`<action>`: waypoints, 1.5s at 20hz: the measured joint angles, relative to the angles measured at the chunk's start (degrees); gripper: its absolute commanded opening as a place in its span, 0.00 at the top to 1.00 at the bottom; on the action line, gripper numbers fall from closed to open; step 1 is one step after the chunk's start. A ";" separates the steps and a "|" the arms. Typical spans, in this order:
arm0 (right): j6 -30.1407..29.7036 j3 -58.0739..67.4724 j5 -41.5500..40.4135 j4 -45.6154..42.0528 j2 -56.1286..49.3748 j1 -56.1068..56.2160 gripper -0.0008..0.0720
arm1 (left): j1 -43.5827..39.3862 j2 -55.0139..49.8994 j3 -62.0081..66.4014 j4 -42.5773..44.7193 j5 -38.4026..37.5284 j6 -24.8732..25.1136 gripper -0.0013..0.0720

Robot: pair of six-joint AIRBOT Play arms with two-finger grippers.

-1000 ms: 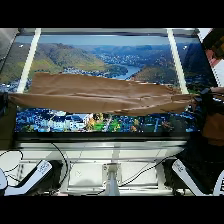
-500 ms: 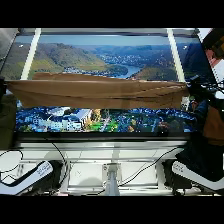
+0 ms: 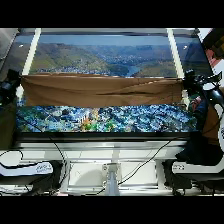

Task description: Fold the clothes and pants, and hang the long-sleeved shirts on hangers.

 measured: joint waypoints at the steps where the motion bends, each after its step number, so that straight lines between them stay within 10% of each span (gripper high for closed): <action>1: 0.70 1.16 -0.31 0.02 -1.22 0.04 0.95 | -0.11 -0.96 0.63 0.00 0.48 -0.57 0.96; 30: 8.22 12.15 -9.75 -7.43 -12.26 6.27 0.95 | -9.38 -10.21 8.39 6.75 14.80 -2.08 0.96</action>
